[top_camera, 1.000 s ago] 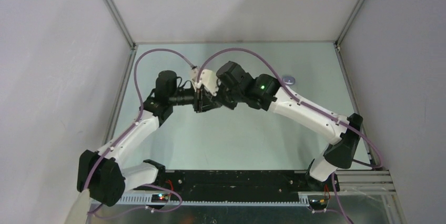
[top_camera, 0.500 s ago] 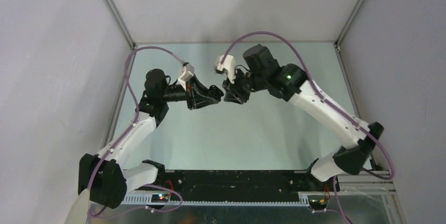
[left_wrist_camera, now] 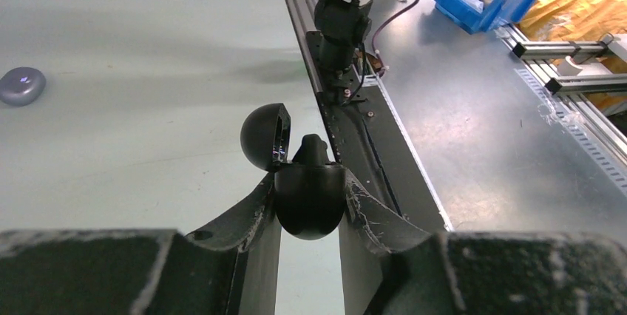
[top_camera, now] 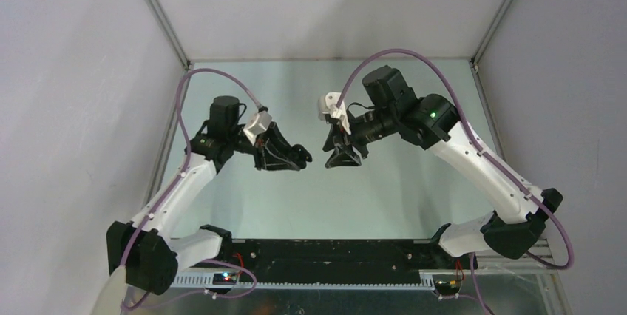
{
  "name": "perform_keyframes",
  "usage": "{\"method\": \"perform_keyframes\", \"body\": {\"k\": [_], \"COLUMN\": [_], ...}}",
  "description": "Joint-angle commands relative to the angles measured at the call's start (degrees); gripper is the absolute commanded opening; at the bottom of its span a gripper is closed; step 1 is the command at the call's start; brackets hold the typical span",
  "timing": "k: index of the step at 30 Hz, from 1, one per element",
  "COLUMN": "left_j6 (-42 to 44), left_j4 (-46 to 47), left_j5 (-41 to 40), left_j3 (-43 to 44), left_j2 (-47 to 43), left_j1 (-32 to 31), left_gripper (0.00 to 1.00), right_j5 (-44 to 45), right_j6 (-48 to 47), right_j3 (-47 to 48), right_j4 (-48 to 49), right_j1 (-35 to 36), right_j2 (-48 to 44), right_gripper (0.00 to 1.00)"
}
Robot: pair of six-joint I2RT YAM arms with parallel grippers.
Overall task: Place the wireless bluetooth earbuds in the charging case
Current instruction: Open the charging case, then adjust the earbud with the charging case.
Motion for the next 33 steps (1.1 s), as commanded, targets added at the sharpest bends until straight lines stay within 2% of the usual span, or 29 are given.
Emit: {"method": "perform_keyframes", "body": {"k": [1, 11, 16, 19, 21, 28, 33], "left_j6": [7.0, 13.7, 16.5, 18.3, 18.6, 18.8, 18.7], "left_j4": [-5.0, -10.3, -12.8, -14.1, -14.4, -14.6, -14.6], "left_j5": [4.4, 4.4, 4.4, 4.4, 4.4, 4.4, 4.4], "left_j3": [0.4, -0.1, -0.1, 0.0, 0.1, 0.2, 0.3], "left_j2": [-2.3, -3.0, -3.1, -3.1, -3.1, -3.1, -3.1], "left_j1": [0.0, -0.4, -0.5, -0.5, -0.5, -0.5, -0.5], "left_gripper": [0.21, 0.26, 0.30, 0.32, 0.33, 0.34, 0.33], "right_j5": [-3.3, 1.7, -0.8, 0.1, 1.0, 5.7, 13.3], "right_j6": [-2.1, 6.9, 6.2, 4.8, 4.1, 3.6, 4.4], "right_j3": [-0.7, -2.0, -2.1, -2.1, -1.9, -1.5, -2.1], "right_j4": [-1.1, 7.8, 7.1, 6.5, 6.0, 5.5, 7.4], "right_j1": [0.7, 2.7, 3.5, 4.5, 5.3, 8.5, 10.4], "right_j2": [-0.7, 3.8, 4.3, 4.3, 4.7, 6.3, 7.1], "right_gripper": [0.49, 0.55, 0.44, 0.26, 0.20, 0.17, 0.22]}}
